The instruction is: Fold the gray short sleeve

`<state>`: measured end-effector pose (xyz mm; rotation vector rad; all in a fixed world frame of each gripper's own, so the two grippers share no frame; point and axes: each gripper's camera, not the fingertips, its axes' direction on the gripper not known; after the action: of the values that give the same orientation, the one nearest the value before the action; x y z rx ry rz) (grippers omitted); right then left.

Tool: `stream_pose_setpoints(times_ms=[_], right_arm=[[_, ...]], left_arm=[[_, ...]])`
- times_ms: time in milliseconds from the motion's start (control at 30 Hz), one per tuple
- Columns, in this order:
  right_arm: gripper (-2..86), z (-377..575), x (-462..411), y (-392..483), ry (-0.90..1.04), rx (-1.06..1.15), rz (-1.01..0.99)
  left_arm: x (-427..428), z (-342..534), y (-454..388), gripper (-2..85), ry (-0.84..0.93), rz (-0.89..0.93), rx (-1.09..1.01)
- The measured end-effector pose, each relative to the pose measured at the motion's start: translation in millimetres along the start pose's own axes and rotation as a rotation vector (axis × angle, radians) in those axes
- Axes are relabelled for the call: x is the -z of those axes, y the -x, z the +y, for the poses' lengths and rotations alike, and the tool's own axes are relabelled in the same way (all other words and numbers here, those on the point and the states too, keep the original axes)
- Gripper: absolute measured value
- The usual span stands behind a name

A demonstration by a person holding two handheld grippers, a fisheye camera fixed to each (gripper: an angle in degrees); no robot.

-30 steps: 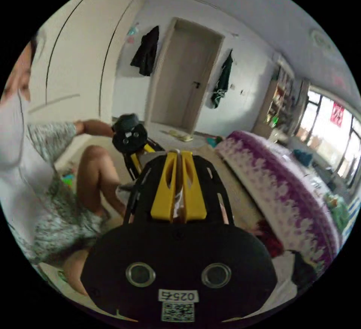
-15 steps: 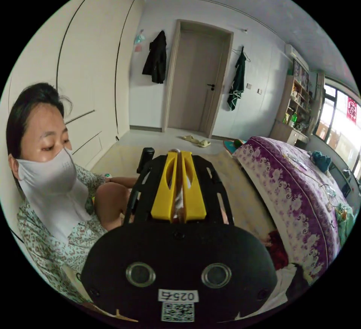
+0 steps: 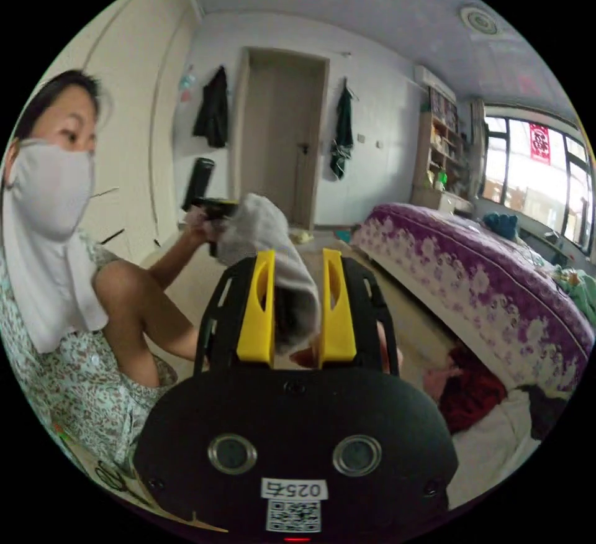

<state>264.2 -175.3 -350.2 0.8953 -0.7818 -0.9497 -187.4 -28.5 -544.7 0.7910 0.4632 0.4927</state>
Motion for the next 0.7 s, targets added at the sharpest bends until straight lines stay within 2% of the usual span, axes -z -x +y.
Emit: stream_pose_setpoints(times_ms=[133, 233, 300, 433, 567, 667, 700], right_arm=[[12.0, 13.2, -37.5, 54.6, -0.017, 0.034, 0.134], [12.3, 8.6, -71.2, 48.1, 0.021, -0.075, 0.114], [11.6, 6.0, -89.6, 48.5, 0.073, -0.085, 0.202], [4.2, 11.4, -94.4, 47.9, 0.117, -0.027, 0.308], [3.0, 6.2, -73.8, 8.2, 0.188, -0.094, 0.202], [2.7, 6.8, -62.1, -16.7, 0.191, -0.188, 0.141], [2.6, 6.7, -61.1, -21.8, 0.199, -0.205, 0.118]], left_arm=[[-26.8, 0.9, -16.1, -1.1, 0.075, -0.097, -0.019], [-45.4, 5.5, -27.0, -1.0, 0.113, -0.145, -0.039], [-54.4, 9.0, -31.7, -0.9, 0.133, -0.145, -0.039], [-57.6, 24.1, -37.8, 0.1, 0.125, -0.146, -0.063], [-59.2, 72.1, -35.2, 5.7, 0.115, -0.004, -0.033], [-62.6, 113.7, -47.1, 9.0, 0.155, -0.063, -0.007], [-63.7, 119.8, -50.8, 7.7, 0.165, -0.089, -0.011]])
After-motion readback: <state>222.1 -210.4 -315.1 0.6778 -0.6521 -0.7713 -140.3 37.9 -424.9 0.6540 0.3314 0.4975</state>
